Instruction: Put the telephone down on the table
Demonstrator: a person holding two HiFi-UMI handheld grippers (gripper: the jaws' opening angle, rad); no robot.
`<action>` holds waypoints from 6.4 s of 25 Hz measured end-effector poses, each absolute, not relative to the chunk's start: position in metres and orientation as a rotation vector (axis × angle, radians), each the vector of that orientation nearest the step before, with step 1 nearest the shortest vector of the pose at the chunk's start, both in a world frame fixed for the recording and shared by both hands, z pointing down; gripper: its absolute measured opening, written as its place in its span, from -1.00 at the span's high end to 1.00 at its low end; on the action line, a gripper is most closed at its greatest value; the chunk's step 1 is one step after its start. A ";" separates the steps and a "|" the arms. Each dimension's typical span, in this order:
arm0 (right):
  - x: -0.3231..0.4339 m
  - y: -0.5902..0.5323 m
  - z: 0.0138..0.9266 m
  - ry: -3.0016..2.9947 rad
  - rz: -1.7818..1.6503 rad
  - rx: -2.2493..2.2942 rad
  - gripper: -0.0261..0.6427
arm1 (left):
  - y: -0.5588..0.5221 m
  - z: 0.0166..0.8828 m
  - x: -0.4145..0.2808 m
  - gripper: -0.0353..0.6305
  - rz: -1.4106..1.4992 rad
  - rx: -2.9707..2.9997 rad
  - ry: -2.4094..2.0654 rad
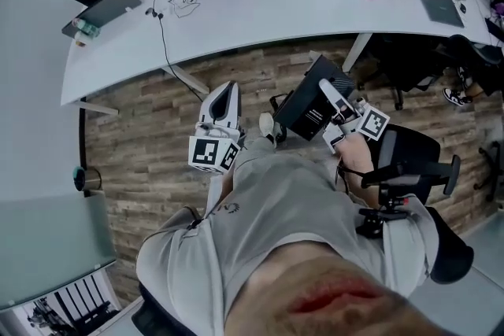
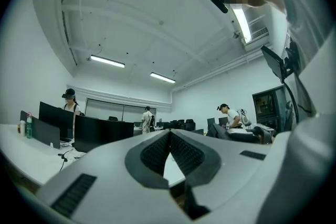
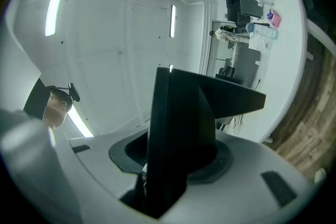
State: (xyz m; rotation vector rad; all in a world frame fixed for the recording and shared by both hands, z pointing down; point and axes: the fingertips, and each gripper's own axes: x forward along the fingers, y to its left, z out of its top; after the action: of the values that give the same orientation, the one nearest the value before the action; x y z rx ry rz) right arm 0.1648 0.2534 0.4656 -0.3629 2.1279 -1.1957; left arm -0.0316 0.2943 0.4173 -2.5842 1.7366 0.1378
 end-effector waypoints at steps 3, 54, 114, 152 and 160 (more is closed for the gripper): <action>0.152 0.235 0.467 2.136 -1.189 -0.399 0.37 | 0.272 0.425 -0.044 0.87 0.115 -2.582 1.709; -0.006 -0.085 0.475 2.157 -1.232 -0.357 0.37 | -0.093 0.457 -0.176 0.87 0.297 -2.805 1.622; 0.026 -0.315 0.443 2.232 -1.275 -0.177 0.37 | -0.309 0.410 -0.128 0.87 0.349 -2.688 1.699; -0.007 -0.358 0.705 2.761 -1.573 -0.143 0.38 | -0.309 0.446 -0.189 0.87 0.204 -2.630 1.928; -0.005 -0.375 0.778 2.754 -1.640 -0.189 0.38 | -0.312 0.444 -0.174 0.87 0.136 -2.621 1.903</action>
State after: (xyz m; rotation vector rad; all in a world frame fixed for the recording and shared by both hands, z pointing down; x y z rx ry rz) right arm -0.0053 -0.3749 0.7777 -0.1886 2.7540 -1.6404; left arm -0.1742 -0.3117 0.4445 -2.6213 1.9027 0.1363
